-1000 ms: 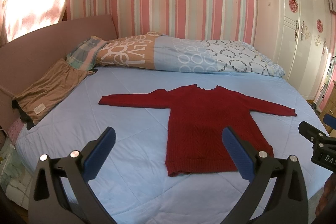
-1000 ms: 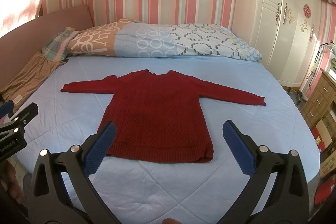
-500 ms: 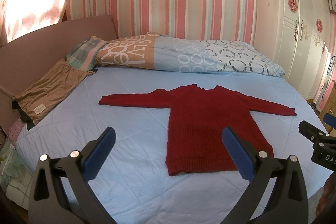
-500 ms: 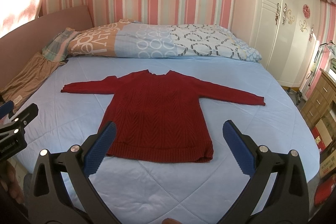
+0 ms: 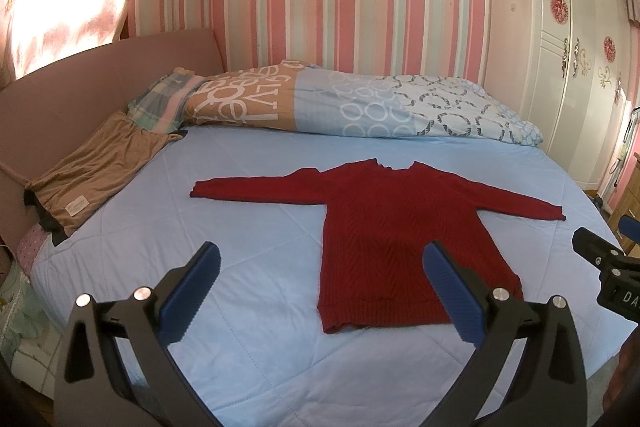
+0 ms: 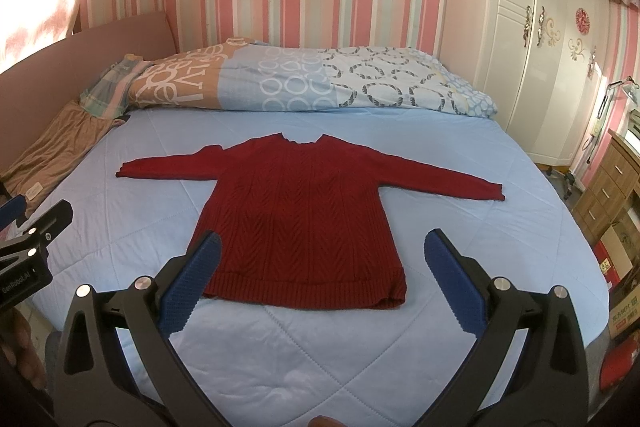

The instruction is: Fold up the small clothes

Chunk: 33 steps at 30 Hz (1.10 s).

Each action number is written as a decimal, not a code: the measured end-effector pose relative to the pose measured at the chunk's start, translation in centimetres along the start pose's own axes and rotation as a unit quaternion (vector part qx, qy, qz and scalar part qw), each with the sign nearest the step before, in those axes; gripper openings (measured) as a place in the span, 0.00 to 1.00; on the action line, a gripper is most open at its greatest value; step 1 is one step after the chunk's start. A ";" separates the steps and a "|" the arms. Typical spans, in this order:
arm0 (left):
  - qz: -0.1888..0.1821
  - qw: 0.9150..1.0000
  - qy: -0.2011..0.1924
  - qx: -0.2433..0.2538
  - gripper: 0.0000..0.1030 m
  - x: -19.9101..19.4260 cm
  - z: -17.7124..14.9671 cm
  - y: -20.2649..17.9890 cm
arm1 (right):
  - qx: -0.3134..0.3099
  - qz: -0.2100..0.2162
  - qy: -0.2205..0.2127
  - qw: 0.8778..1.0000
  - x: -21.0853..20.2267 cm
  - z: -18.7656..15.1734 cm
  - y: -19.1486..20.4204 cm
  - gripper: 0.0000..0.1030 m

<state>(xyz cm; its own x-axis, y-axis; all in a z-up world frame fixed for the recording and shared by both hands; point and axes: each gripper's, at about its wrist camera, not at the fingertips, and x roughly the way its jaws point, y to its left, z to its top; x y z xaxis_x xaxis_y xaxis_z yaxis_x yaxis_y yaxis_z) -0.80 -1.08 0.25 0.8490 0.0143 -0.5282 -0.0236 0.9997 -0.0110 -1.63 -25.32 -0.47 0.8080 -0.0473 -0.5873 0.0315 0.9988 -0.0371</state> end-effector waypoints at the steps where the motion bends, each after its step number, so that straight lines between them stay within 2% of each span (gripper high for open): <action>1: 0.000 1.000 0.000 0.000 0.99 0.0 0.0 0.1 | -0.001 0.000 -0.001 1.000 0.0 0.0 0.0 0.97; 9: -0.001 1.000 0.004 0.003 0.99 0.5 -0.3 0.3 | 0.003 -0.007 -0.001 1.000 0.6 0.7 -0.9 0.97; 17: -0.007 1.000 -0.001 0.021 0.99 4.0 0.2 -2.0 | 0.016 -0.036 -0.009 0.999 4.7 2.6 -6.1 0.97; 24: -0.026 0.999 0.000 0.030 0.99 9.9 1.4 -6.3 | 0.023 -0.040 -0.014 0.999 10.9 3.9 -13.2 0.97; 33: -0.023 0.998 0.004 0.050 0.99 18.3 2.5 -12.2 | 0.051 -0.094 -0.006 0.994 20.1 4.9 -26.5 0.97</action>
<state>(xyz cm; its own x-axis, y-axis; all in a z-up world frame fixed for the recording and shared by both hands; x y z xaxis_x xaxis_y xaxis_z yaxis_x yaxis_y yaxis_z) 16.36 -12.97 -7.13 0.8438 -0.0321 -0.5358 0.0688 0.9964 0.0486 16.63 -52.65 -7.35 0.7896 -0.2335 -0.5675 0.2414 0.9684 -0.0627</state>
